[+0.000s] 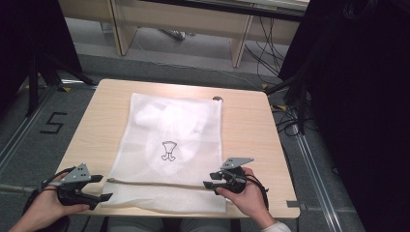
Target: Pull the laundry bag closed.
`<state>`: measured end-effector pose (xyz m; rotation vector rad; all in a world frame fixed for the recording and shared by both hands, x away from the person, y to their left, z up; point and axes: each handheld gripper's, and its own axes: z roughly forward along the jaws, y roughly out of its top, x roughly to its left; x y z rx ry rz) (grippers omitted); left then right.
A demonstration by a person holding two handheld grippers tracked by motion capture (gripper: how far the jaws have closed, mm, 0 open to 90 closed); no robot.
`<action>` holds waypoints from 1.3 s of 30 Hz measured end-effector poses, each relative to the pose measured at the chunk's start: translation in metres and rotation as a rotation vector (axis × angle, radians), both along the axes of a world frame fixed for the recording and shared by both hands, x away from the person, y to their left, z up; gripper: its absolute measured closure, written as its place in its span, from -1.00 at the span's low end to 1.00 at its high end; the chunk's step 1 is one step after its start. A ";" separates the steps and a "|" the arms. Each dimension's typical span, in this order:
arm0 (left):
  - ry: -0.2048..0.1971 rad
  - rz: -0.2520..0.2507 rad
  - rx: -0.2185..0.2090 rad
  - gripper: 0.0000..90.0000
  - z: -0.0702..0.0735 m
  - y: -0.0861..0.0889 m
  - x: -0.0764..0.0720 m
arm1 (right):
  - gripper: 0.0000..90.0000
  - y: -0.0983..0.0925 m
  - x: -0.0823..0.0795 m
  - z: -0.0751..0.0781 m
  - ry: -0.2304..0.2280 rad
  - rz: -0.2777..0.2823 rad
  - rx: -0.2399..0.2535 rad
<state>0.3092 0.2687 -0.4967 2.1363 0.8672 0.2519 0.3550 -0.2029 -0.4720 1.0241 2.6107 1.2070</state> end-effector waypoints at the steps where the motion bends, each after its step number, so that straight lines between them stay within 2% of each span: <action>1: 0.004 0.013 0.012 -0.48 -0.001 0.002 0.002 | 0.22 0.000 0.000 0.003 -0.003 0.018 -0.028; 2: 0.004 0.013 0.012 -0.49 -0.001 0.002 0.002 | 0.22 0.002 0.001 0.004 -0.021 0.033 -0.033; 4: 0.013 0.023 0.022 -0.50 -0.002 0.003 0.003 | 0.20 0.005 0.002 0.005 -0.024 0.046 -0.039; 5: 0.014 0.034 0.019 -0.50 -0.003 0.004 0.003 | 0.18 0.012 0.003 0.007 -0.063 0.052 -0.036; 7: 0.028 0.020 0.010 -0.52 -0.005 0.004 0.004 | 0.18 0.016 0.003 0.010 -0.054 0.059 -0.038; 9: 0.023 0.015 0.022 -0.53 -0.005 0.005 0.005 | 0.20 0.025 0.005 0.014 -0.077 0.080 -0.028; 10: 0.026 0.030 0.028 -0.53 -0.004 0.005 0.005 | 0.20 0.029 0.005 0.017 -0.071 0.098 -0.046; 11: 0.019 0.034 0.022 -0.53 -0.005 0.006 0.005 | 0.21 0.036 0.005 0.018 -0.077 0.106 -0.040; 12: 0.006 0.033 0.020 -0.53 -0.005 0.007 0.006 | 0.21 0.044 0.006 0.017 -0.103 0.113 -0.026; 13: 0.019 0.051 0.017 -0.53 -0.005 0.007 0.006 | 0.21 0.049 0.006 0.021 -0.077 0.130 -0.065; 14: 0.020 0.046 0.031 -0.52 -0.005 0.008 0.007 | 0.21 0.057 0.006 0.021 -0.075 0.137 -0.064; 15: 0.032 0.041 0.036 -0.51 -0.006 0.008 0.007 | 0.20 0.068 0.010 0.024 -0.101 0.167 -0.066; 16: 0.034 0.041 0.034 -0.51 -0.006 0.008 0.007 | 0.20 0.068 0.010 0.024 -0.101 0.167 -0.066; 17: 0.044 0.059 0.021 -0.50 -0.007 0.007 0.007 | 0.18 0.078 0.011 0.026 -0.113 0.168 -0.063; 19: 0.030 0.048 0.025 -0.50 -0.006 0.008 0.008 | 0.18 0.082 0.012 0.027 -0.107 0.175 -0.065; 20: 0.031 0.060 0.004 -0.50 -0.007 0.007 0.008 | 0.18 0.086 0.014 0.028 -0.117 0.181 -0.065; 22: 0.032 0.060 0.020 -0.49 -0.006 0.008 0.008 | 0.13 0.094 0.017 0.029 -0.104 0.175 -0.036; 26: 0.033 0.055 0.006 -0.47 -0.007 0.008 0.009 | 0.08 0.102 0.018 0.028 -0.097 0.164 0.002; 27: 0.034 0.056 0.009 -0.47 -0.007 0.008 0.009 | 0.08 0.108 0.019 0.028 -0.093 0.173 -0.007; 29: 0.031 0.055 0.013 -0.47 -0.007 0.008 0.009 | 0.14 0.114 0.019 0.029 -0.116 0.219 -0.021; 30: 0.030 0.046 0.017 -0.47 -0.006 0.009 0.009 | 0.14 0.114 0.019 0.029 -0.116 0.219 -0.021; 31: 0.031 0.050 0.012 -0.46 -0.006 0.008 0.009 | 0.19 0.124 0.019 0.029 -0.130 0.231 -0.018; 32: 0.029 0.049 0.012 -0.46 -0.006 0.008 0.009 | 0.19 0.124 0.019 0.029 -0.130 0.231 -0.018; 33: 0.029 0.047 0.011 -0.45 -0.006 0.008 0.009 | 0.23 0.133 0.019 0.030 -0.119 0.260 -0.028; 34: 0.028 0.059 0.010 -0.45 -0.006 0.007 0.008 | 0.25 0.139 0.019 0.030 -0.119 0.264 -0.032; 35: 0.028 0.049 0.023 -0.45 -0.006 0.008 0.008 | 0.26 0.144 0.019 0.030 -0.116 0.279 -0.036; 36: 0.028 0.059 0.001 -0.44 -0.007 0.007 0.008 | 0.29 0.150 0.019 0.030 -0.122 0.284 -0.040; 37: 0.029 0.059 0.005 -0.44 -0.007 0.007 0.008 | 0.31 0.156 0.020 0.030 -0.140 0.311 -0.043; 39: 0.031 0.052 -0.005 -0.43 -0.007 0.007 0.008 | 0.35 0.165 0.017 0.031 -0.123 0.307 -0.050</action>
